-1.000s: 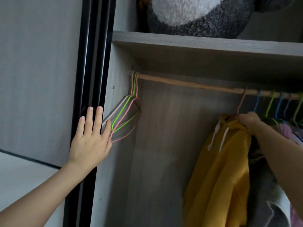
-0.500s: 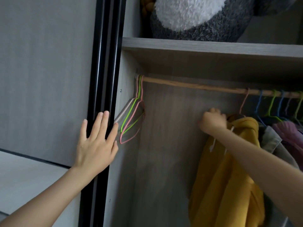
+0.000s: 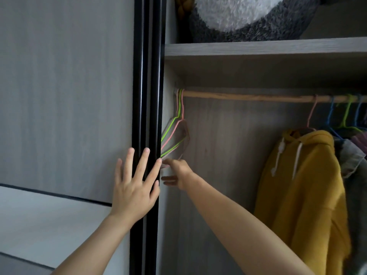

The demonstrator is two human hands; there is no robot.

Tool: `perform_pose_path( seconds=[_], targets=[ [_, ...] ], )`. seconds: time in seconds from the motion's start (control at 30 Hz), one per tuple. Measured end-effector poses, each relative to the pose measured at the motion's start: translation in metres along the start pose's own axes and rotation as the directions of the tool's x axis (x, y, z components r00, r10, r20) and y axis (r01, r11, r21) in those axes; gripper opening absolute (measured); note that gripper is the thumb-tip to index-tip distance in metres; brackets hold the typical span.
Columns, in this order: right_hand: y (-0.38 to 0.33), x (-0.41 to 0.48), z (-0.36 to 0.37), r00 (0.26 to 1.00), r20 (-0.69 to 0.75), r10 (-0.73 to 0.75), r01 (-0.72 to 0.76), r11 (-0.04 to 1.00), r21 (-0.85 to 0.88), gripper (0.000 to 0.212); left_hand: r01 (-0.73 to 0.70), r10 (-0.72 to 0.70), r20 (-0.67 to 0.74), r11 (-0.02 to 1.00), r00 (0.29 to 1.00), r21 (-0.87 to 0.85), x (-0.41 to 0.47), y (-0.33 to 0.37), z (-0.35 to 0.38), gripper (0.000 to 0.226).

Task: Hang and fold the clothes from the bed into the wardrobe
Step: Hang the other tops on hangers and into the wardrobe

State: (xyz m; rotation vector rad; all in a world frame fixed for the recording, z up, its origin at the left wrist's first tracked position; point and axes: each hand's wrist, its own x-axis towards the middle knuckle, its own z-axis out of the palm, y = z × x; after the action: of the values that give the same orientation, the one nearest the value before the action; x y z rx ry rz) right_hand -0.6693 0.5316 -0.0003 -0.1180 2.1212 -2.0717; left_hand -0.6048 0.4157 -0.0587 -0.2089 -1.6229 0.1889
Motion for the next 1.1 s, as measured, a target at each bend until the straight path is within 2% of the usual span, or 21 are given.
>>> perform_pose_path(
  seconds=[0.07, 0.13, 0.3, 0.47, 0.6, 0.7, 0.8, 0.9, 1.0, 1.1],
  targets=[
    [-0.003, 0.003, 0.002, 0.999, -0.045, -0.009, 0.010, 0.999, 0.031, 0.031, 0.004, -0.004, 0.002, 1.000, 1.000, -0.010, -0.002, -0.001, 0.000, 0.048],
    [-0.007, 0.002, 0.001, 0.997, -0.070, 0.010, -0.007, 0.999, 0.040, 0.024, 0.006, -0.006, 0.005, 1.000, 1.000, -0.021, -0.002, -0.002, 0.000, 0.048],
    [-0.011, 0.004, 0.004, 0.993, -0.102, 0.057, -0.059, 0.998, -0.012, 0.047, 0.011, -0.011, 0.006, 0.999, 1.000, -0.037, -0.003, -0.002, 0.000, 0.047],
    [-0.015, 0.013, 0.006, 0.987, -0.118, 0.107, -0.091, 0.987, 0.134, 0.055, 0.014, -0.014, 0.003, 0.999, 1.000, -0.045, -0.003, -0.002, 0.001, 0.046],
    [-0.019, 0.017, 0.008, 0.991, -0.098, 0.086, -0.065, 0.977, 0.201, 0.078, 0.008, -0.008, -0.002, 0.999, 1.000, -0.041, -0.003, -0.002, 0.002, 0.047],
    [-0.024, 0.020, 0.008, 0.992, -0.091, 0.089, -0.074, 0.985, 0.156, 0.074, 0.009, -0.009, -0.009, 0.999, 1.000, -0.036, -0.004, -0.002, 0.003, 0.048],
    [-0.027, 0.022, 0.007, 0.990, -0.112, 0.088, -0.071, 0.987, 0.146, 0.056, 0.009, -0.009, -0.008, 0.999, 1.000, -0.033, -0.004, -0.002, 0.003, 0.047],
    [-0.029, 0.022, -0.003, 0.983, -0.186, -0.001, 0.026, 0.991, 0.134, 0.058, 0.009, -0.009, 0.000, 0.999, 1.000, -0.034, -0.004, -0.002, 0.003, 0.047],
    [-0.033, 0.022, -0.019, 0.955, -0.272, -0.120, 0.131, 0.991, 0.024, 0.065, 0.014, -0.014, 0.001, 0.999, 1.000, -0.040, -0.005, -0.002, 0.004, 0.047],
    [-0.042, 0.016, -0.032, 0.927, -0.323, -0.192, 0.172, 0.981, -0.090, 0.067, 0.005, -0.005, -0.003, 0.999, 1.000, -0.046, -0.004, -0.003, 0.004, 0.046]
  ],
)
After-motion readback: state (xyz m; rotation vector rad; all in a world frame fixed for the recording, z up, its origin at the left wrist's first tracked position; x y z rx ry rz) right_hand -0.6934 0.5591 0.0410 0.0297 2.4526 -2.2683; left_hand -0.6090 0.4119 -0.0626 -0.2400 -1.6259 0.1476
